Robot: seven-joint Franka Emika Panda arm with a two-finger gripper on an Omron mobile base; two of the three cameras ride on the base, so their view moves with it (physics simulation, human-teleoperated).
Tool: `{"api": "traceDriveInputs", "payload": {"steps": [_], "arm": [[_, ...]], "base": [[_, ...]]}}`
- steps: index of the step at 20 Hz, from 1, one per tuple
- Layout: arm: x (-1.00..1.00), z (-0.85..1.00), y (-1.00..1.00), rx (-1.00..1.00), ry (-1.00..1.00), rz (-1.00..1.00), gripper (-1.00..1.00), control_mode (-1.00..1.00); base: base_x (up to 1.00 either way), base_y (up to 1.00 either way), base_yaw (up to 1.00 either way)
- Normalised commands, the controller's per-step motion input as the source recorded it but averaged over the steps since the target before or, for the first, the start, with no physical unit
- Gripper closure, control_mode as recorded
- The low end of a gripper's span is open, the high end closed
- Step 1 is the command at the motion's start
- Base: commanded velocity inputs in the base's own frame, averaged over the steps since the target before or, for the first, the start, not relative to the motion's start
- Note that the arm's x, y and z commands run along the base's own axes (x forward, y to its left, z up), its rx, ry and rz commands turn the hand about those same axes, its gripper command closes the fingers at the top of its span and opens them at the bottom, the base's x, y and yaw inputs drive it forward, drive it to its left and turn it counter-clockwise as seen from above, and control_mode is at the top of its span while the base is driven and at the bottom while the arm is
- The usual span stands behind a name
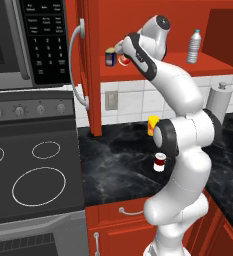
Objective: Pick the cans from the counter and place them in their designated side in the cabinet.
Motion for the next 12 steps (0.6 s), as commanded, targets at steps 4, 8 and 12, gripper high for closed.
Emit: {"api": "traceDriveInputs", "payload": {"steps": [4, 8, 12], "arm": [[0.13, -0.27, 0.02, -0.02, 0.02, 0.00, -1.00, -1.00], [0.09, -0.20, 0.01, -0.01, 0.00, 0.00, -1.00, -1.00], [0.00, -0.10, 0.00, 0.00, -0.05, 0.01, -1.00, -1.00]], "base": [[0.00, 0.00, 0.00], [0.00, 0.00, 0.00], [0.00, 0.00, 0.00]]}}
